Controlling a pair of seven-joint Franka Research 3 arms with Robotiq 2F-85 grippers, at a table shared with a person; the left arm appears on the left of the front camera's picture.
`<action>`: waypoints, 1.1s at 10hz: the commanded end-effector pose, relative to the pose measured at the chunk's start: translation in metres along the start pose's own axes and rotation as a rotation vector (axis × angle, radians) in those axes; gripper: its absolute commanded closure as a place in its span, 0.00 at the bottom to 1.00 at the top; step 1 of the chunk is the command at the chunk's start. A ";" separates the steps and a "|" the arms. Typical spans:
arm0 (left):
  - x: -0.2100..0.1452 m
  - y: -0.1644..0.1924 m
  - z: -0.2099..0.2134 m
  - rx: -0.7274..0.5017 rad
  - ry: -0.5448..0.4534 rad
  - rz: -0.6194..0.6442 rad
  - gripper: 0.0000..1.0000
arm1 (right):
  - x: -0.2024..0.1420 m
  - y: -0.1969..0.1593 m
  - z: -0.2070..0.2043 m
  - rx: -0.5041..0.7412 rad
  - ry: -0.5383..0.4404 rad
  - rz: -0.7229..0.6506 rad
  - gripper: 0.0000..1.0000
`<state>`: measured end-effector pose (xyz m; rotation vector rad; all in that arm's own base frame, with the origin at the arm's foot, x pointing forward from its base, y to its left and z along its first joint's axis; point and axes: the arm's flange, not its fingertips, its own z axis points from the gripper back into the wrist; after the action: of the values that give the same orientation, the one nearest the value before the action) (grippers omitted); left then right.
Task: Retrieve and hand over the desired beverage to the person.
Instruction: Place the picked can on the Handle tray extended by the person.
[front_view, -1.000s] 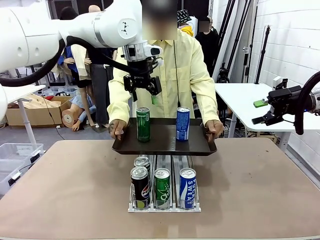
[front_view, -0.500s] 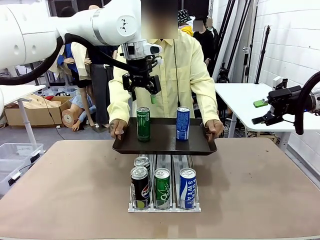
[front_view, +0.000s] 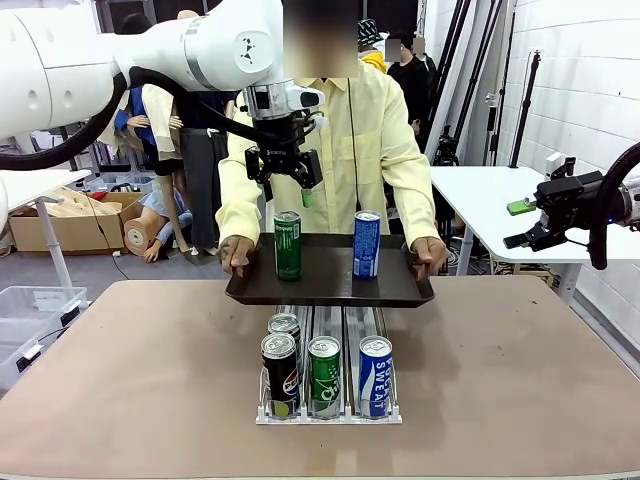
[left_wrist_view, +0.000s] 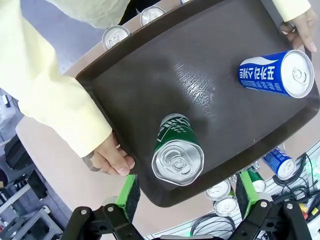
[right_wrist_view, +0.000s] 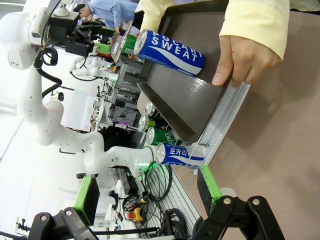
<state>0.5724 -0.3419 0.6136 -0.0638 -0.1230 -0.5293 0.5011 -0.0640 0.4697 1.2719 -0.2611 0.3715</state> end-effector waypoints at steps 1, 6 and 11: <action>0.001 0.000 0.002 0.000 -0.011 -0.008 0.00 | 0.000 0.001 0.000 0.004 0.001 0.000 0.00; 0.001 0.000 0.002 0.000 -0.011 -0.008 0.00 | 0.000 0.001 0.000 0.004 0.001 0.000 0.00; -0.041 0.018 0.053 -0.240 -0.150 0.045 0.00 | 0.000 0.001 0.000 0.004 0.001 0.000 0.00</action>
<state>0.5601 -0.3217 0.6628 -0.2674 -0.1612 -0.4911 0.5011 -0.0642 0.4696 1.2719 -0.2612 0.3713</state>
